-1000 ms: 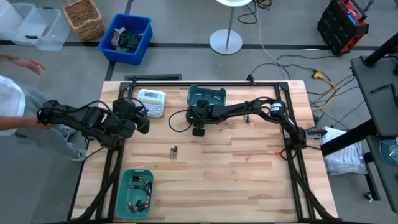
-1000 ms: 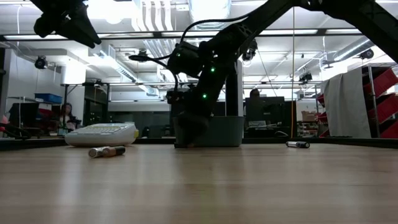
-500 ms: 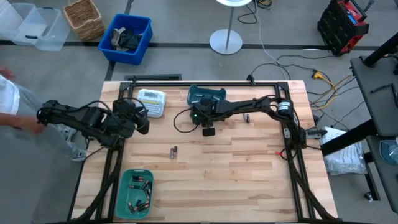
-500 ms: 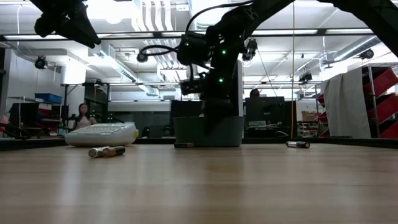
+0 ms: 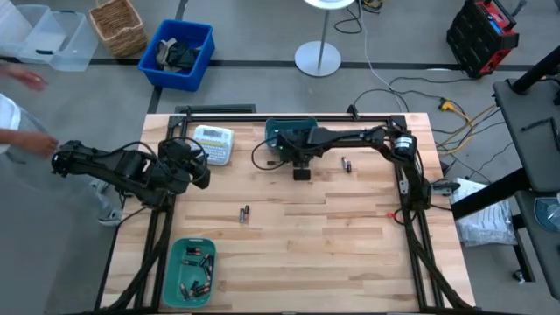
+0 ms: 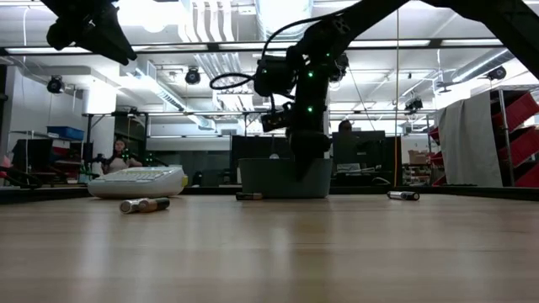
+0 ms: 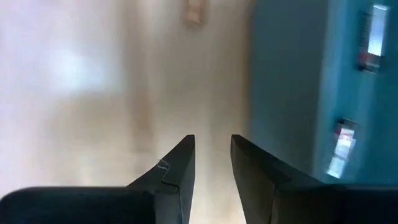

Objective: Sort batteries
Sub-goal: Put the brown battery into the green bin

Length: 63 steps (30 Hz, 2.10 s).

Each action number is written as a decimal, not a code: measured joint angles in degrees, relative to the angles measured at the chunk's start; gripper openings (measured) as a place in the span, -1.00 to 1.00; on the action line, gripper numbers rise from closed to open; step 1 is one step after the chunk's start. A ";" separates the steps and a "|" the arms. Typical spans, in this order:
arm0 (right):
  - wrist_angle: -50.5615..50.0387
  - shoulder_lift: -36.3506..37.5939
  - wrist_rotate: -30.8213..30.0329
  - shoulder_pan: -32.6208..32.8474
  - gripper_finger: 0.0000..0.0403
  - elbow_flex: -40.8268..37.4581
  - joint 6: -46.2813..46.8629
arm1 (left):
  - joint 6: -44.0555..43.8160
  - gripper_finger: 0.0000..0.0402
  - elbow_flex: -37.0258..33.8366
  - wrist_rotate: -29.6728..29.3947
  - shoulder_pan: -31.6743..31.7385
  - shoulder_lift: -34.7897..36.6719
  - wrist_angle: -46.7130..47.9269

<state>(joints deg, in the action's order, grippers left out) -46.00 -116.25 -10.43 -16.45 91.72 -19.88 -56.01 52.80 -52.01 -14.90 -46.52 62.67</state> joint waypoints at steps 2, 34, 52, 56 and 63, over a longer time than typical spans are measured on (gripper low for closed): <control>0.82 -0.04 3.31 0.76 -0.55 0.00 1.25 | 0.00 -0.52 0.00 0.00 -0.02 0.00 0.00; 23.17 -8.14 -9.24 5.34 -0.95 0.15 -4.34 | -0.02 -0.52 0.02 -0.96 0.00 -1.21 -0.22; 26.14 -8.20 -13.63 3.97 -0.95 0.85 -3.76 | -0.04 -0.52 0.02 -1.03 0.00 -1.32 -0.62; 26.34 -8.19 -13.08 3.32 -0.95 0.87 -4.00 | -0.17 -0.52 0.02 -1.02 -0.01 -1.38 -0.61; 25.27 -8.52 -10.59 3.52 -0.95 0.50 -3.50 | -0.44 -0.52 0.02 -1.02 -0.01 -1.38 -0.61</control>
<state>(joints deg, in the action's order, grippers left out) -20.73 -124.77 -21.01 -12.93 92.22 -23.38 -56.45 52.82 -53.03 -14.91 -47.90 62.06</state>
